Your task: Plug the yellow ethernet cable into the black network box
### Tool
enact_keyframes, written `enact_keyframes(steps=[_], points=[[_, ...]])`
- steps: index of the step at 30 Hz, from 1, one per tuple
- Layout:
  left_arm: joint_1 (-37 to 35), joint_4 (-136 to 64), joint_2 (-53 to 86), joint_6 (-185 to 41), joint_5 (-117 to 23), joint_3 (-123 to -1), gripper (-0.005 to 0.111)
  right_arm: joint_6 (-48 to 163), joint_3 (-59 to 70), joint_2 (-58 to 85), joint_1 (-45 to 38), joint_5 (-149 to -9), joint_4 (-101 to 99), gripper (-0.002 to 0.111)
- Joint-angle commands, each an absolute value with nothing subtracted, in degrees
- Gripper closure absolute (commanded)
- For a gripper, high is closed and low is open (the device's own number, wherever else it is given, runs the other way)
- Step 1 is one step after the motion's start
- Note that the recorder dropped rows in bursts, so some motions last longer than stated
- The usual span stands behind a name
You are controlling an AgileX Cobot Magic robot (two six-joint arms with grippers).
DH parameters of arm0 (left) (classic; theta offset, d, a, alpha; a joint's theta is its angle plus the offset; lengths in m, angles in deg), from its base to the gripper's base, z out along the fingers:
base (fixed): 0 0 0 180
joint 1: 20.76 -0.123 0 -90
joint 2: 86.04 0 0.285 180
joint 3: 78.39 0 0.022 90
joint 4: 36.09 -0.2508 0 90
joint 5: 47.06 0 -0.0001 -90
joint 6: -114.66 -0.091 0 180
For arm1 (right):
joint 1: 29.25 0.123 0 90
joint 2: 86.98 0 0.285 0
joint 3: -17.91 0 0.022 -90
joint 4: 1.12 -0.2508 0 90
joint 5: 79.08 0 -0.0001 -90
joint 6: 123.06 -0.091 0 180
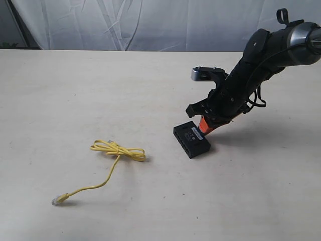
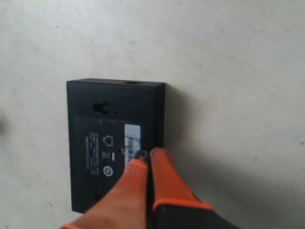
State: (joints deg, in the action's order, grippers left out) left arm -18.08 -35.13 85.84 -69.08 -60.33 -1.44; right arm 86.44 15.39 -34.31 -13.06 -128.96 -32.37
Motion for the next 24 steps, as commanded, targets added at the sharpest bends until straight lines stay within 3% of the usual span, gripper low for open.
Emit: enact_keyframes(steps=[1, 15, 24], points=[[-18.3, -37.2, 86.2, -68.9, -60.3, -1.2, 0.107, 86.6, 15.2, -34.3, -13.1, -128.8, -31.2, 0.109], [-18.3, -38.2, 86.2, -68.9, -59.2, -1.2, 0.107, 86.6, 15.2, -34.3, -13.1, -128.8, -31.1, 0.109], [-18.3, -38.1, 86.2, -68.9, -49.8, -1.2, 0.107, 86.6, 15.2, -34.3, -13.1, -128.8, -31.1, 0.109]])
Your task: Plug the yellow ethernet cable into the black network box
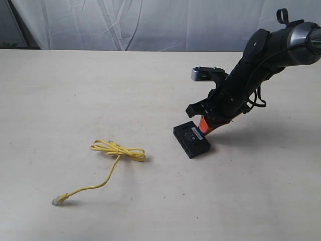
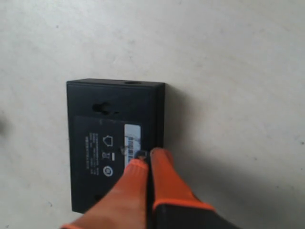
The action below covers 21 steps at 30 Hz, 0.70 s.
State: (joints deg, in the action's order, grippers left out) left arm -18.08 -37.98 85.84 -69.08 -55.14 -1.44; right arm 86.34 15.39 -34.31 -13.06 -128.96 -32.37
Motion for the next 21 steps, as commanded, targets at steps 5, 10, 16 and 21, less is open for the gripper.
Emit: enact_keyframes(steps=[5, 10, 16, 21], points=[[-18.3, -38.1, 86.2, -68.9, -45.7, -1.2, 0.107, 86.6, 15.2, -34.3, -13.1, -128.8, -31.1, 0.109], [-18.3, -38.1, 86.2, -68.9, -45.4, -1.2, 0.107, 86.6, 15.2, -34.3, -13.1, -128.8, -31.1, 0.109], [-18.3, -36.7, 86.2, -68.8, -45.3, -1.2, 0.107, 86.6, 15.2, -34.3, -13.1, -128.8, -31.1, 0.109], [-18.3, -33.3, 86.2, -68.8, -45.3, -1.2, 0.107, 86.6, 15.2, -34.3, -13.1, -128.8, -31.1, 0.109]])
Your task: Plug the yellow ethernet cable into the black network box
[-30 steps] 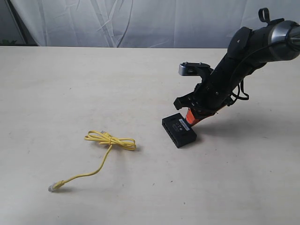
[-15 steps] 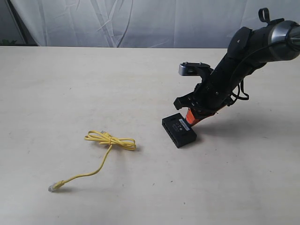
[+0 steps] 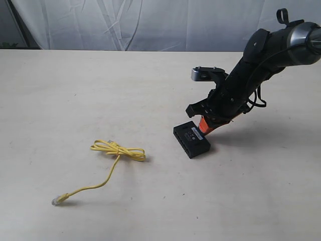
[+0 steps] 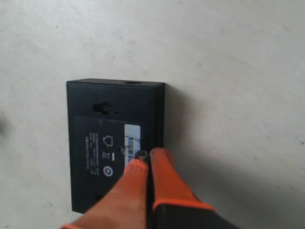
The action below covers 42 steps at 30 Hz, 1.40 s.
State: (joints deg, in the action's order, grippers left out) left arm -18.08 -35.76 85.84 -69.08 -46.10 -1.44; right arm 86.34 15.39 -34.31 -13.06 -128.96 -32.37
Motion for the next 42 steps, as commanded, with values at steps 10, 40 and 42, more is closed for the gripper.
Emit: enact_keyframes(steps=[10, 40, 42], points=[[-18.3, -31.2, 86.2, -68.8, -44.7, -1.2, 0.107, 86.6, 15.2, -34.3, -13.1, -128.8, -31.1, 0.109], [-18.3, -30.8, 66.5, -68.8, -70.8, -22.9, 0.107, 86.6, 15.2, -34.3, -13.1, -128.8, -31.1, 0.109], [-18.3, -30.8, 64.1, -68.9, -74.2, -24.3, 0.107, 86.6, 15.2, -34.3, -13.1, -128.8, -31.1, 0.109]])
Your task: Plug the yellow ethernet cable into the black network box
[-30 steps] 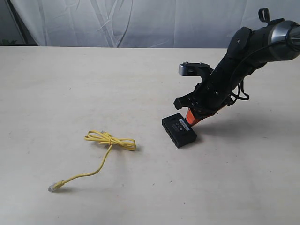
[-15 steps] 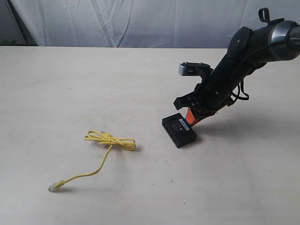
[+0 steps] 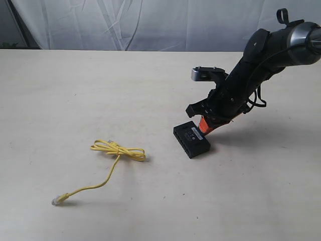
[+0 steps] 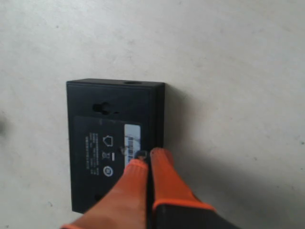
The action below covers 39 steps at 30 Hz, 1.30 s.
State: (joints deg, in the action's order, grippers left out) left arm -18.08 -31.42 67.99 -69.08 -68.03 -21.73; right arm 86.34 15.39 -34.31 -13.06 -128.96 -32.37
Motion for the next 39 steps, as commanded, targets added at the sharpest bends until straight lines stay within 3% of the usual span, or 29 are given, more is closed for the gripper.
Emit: enact_keyframes(steps=[1, 12, 23, 32, 39], points=[[-18.3, -30.8, 63.1, -68.9, -75.4, -24.9, 0.107, 86.6, 15.2, -34.3, -13.1, -128.8, -31.1, 0.109], [-18.3, -28.3, 47.5, -78.6, -88.6, -30.7, 0.107, 86.6, 15.2, -34.3, -13.1, -128.8, -31.1, 0.109], [-17.8, -11.6, 25.7, -95.9, -95.2, -37.8, 0.107, 86.6, 15.2, -34.3, -13.1, -128.8, -31.1, 0.109], [-1.3, -13.7, 11.6, -96.4, -91.1, -44.9, 0.107, 86.6, 15.2, -34.3, -13.1, -128.8, -31.1, 0.109], [5.1, -13.8, 4.3, -98.9, -91.0, -45.3, 0.107, 86.6, 15.2, -34.3, -13.1, -128.8, -31.2, 0.109]])
